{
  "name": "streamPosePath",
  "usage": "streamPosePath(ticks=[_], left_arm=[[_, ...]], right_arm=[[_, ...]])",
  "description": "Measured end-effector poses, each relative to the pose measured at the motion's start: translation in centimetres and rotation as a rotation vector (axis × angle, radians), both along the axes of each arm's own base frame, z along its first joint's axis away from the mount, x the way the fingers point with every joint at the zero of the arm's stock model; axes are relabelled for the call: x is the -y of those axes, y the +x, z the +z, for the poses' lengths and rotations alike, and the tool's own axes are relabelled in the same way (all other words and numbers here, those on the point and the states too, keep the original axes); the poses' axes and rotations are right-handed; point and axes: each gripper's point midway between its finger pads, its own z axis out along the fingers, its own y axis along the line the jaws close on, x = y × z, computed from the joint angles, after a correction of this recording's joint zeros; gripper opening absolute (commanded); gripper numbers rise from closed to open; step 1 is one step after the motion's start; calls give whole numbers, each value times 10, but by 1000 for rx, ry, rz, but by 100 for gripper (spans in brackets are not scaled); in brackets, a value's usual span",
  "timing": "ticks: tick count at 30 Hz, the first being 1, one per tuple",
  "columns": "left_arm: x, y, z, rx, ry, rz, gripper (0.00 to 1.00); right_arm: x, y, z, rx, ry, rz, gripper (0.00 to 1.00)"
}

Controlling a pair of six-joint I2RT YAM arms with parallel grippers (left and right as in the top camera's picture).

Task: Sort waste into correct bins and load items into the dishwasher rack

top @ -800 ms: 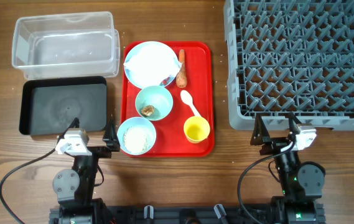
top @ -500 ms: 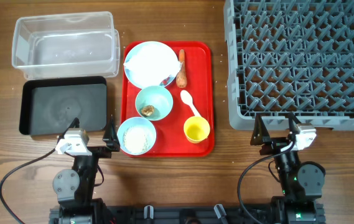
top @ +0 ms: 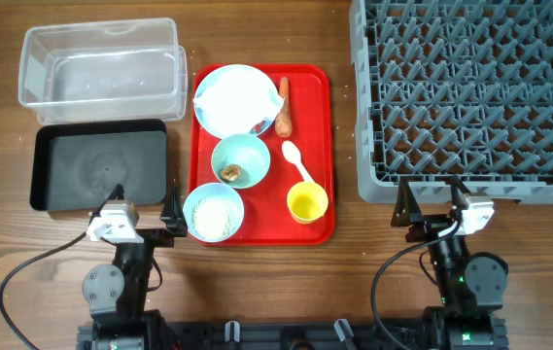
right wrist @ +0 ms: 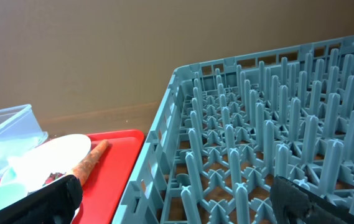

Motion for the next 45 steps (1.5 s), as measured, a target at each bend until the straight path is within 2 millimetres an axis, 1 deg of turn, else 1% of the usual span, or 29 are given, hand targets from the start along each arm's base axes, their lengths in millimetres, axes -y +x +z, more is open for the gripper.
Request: streamPosePath(ticks=[11, 14, 17, 20, 22, 24, 25, 26, 27, 29, 31, 32, 33, 34, 36, 38, 39, 41, 43, 45], left_arm=[[0, 0, 0, 1, 0, 0, 100], [0, 0, 0, 2, 0, 0, 100], [0, 0, 2, 8, 0, 0, 100], [0, 0, 11, 40, 4, 0, 100], [0, -1, 21, 57, 5, 0, 100], [0, -3, 42, 86, 9, 0, 100], [1, -4, 58, 108, 11, 0, 100], [1, -5, 71, 117, 12, -1, 100], [1, -4, 76, 105, 11, -3, 100], [2, 2, 82, 31, 2, -12, 100], [2, 8, 87, -23, -4, -17, 100], [2, 13, 90, -90, -12, -20, 100], [2, 18, 96, -122, -14, -21, 100], [1, 21, 96, -188, -12, -24, 100], [1, 27, 102, -293, 0, -32, 100], [0, 36, 114, -407, 20, -43, 100], [0, 40, 119, -435, 23, -47, 100], [-1, 52, 132, -522, 30, -57, 100], [-2, 61, 135, -615, 27, -65, 100], [1, 67, 131, -721, 22, -83, 100]], right_arm=[[3, 0, 1, 5, -1, -17, 100], [2, 0, 12, 48, 0, -9, 100], [1, 0, 28, 115, 0, -5, 100], [-2, -3, 50, 206, -1, 11, 100], [-3, -4, 55, 219, -1, 16, 100], [-3, -6, 65, 236, -2, 17, 100], [-3, -8, 77, 258, -2, 17, 100], [-3, -10, 87, 273, -2, 18, 100], [-3, -11, 95, 285, -2, 17, 100], [-4, -10, 114, 293, -3, 21, 100], [-7, -7, 125, 278, -20, 37, 100], [-10, -4, 130, 254, -34, 56, 100], [-12, 0, 133, 220, -44, 69, 100], [-14, 4, 135, 190, -50, 81, 100], [-19, 15, 142, 114, -69, 113, 100], [-23, 25, 146, 52, -82, 139, 100], [-25, 29, 149, 29, -87, 150, 100], [-29, 42, 154, -69, -87, 181, 100], [-32, 51, 154, -172, -79, 206, 100], [-37, 61, 150, -297, -76, 239, 100]])
